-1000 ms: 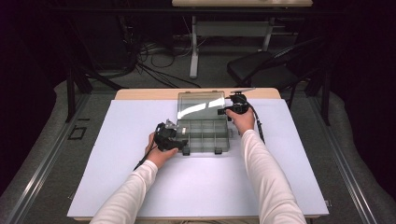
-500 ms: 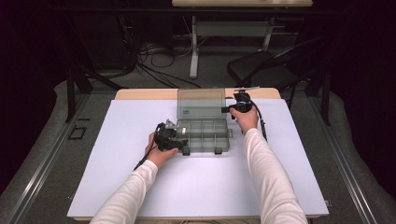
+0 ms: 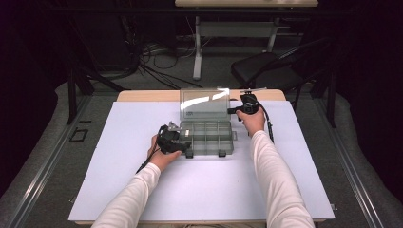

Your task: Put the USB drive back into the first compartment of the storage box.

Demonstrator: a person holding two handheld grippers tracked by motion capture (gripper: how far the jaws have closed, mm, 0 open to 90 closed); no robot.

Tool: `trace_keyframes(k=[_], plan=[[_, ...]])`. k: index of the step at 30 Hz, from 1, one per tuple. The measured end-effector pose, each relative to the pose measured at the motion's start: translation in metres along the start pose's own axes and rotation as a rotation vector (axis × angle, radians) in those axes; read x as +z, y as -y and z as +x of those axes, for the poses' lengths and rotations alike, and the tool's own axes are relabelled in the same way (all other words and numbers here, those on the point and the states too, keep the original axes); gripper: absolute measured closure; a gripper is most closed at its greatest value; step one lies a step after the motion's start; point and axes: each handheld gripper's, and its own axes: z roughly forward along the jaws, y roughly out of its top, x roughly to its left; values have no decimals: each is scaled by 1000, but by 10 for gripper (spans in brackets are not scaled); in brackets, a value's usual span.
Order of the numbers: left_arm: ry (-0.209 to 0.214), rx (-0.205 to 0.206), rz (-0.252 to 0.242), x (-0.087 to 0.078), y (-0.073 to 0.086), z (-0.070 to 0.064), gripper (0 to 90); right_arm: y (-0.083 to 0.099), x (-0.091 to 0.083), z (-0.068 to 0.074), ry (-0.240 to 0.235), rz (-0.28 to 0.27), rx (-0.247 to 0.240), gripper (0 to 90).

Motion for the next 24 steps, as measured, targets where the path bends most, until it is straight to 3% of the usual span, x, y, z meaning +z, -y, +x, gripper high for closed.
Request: trace_keyframes(k=[6, 24], plan=[[7, -3, 2, 0, 0, 0, 365, 4, -2, 0, -7, -38, -3, 846], [5, -18, -24, 0, 2, 2, 389, 15, -6, 7, 29, -123, -45, 854]])
